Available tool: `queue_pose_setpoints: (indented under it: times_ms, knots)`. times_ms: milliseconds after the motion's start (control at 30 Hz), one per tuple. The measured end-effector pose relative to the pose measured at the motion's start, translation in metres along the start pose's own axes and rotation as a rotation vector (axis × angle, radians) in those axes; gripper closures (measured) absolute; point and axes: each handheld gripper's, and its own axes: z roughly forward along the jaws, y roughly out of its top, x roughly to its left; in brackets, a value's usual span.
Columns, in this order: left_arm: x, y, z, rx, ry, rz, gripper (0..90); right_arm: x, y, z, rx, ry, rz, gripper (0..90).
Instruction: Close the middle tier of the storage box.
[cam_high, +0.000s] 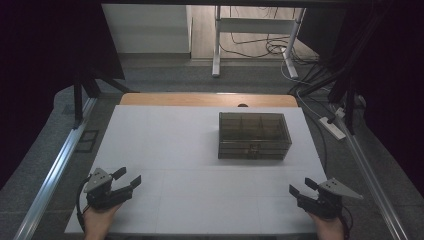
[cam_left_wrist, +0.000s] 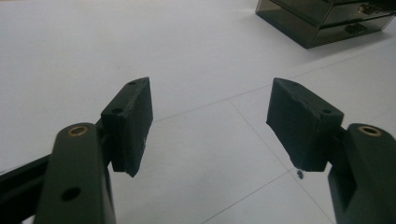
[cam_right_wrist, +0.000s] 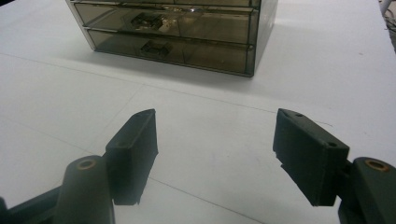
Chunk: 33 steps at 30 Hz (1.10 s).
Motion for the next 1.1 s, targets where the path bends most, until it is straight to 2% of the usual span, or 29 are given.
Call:
queue_pose_setpoints:
  times_ms: [1100]
  knots:
    - [0.015, -0.012, -0.004, 0.003, 0.026, -0.057, 31.9, -0.008, -0.006, -0.001, 0.009, -0.033, 0.007, 29.7]
